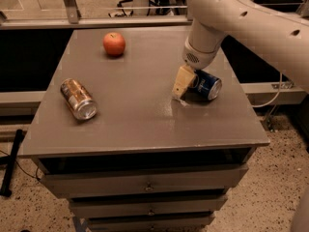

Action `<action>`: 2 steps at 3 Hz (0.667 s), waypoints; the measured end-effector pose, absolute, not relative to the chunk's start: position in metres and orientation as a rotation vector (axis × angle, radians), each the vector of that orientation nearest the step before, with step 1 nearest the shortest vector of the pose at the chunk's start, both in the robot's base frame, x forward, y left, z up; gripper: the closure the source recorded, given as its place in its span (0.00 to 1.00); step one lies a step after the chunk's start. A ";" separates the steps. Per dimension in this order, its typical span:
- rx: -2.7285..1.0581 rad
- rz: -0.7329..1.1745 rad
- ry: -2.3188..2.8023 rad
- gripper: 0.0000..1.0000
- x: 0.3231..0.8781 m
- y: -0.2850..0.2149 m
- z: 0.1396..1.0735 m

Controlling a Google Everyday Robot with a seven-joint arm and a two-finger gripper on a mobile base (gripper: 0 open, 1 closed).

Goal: Place pepsi can upright

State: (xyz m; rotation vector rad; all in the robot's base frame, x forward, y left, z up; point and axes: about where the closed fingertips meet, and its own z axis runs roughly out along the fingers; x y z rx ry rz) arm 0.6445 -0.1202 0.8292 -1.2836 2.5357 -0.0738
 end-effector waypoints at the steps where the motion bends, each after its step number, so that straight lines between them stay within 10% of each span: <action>1: -1.282 -0.091 2.540 0.41 0.645 -0.121 0.829; 2: -1.284 -0.087 2.521 0.64 0.646 -0.119 0.835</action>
Offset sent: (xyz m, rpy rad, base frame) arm 0.0036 0.0035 0.0171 0.0110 -0.0403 0.0134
